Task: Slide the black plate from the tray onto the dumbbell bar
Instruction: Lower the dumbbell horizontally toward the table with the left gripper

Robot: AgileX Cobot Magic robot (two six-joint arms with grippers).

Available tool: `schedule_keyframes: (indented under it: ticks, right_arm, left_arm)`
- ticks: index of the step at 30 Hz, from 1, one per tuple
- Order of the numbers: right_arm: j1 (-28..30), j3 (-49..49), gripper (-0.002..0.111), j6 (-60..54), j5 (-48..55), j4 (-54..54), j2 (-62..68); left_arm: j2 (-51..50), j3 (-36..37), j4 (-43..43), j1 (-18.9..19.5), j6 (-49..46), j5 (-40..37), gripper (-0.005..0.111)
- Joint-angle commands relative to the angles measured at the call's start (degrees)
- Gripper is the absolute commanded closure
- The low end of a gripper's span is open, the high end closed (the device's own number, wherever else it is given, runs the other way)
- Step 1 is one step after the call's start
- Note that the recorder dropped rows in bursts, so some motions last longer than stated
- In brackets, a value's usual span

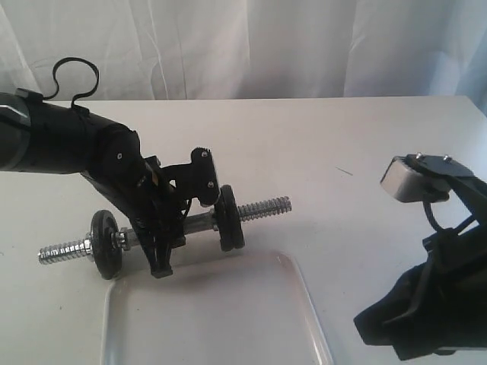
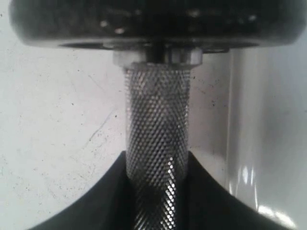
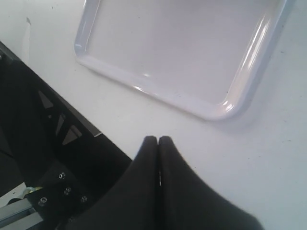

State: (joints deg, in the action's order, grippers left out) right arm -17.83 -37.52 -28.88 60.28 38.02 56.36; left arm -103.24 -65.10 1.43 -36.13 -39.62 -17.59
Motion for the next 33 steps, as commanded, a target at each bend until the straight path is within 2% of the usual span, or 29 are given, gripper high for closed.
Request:
schedule_keyframes:
  ticks: [1, 24, 33]
  right_arm:
    - [0.1, 1.3, 0.108, -0.8, -0.5, -0.3, -0.5]
    - [0.1, 4.0, 0.108, -0.8, -2.7, 0.4, -0.5]
    - [0.1, 4.0, 0.108, -0.8, -2.7, 0.4, -0.5]
  left_arm:
    - [3.8, -3.0, -0.4, 0.1, 0.4, 22.9, 0.107]
    - [3.2, -3.0, -0.4, 0.1, 0.9, 27.1, 0.107]
    - [0.0, -6.2, -0.4, 0.1, 2.2, 27.0, 0.107]
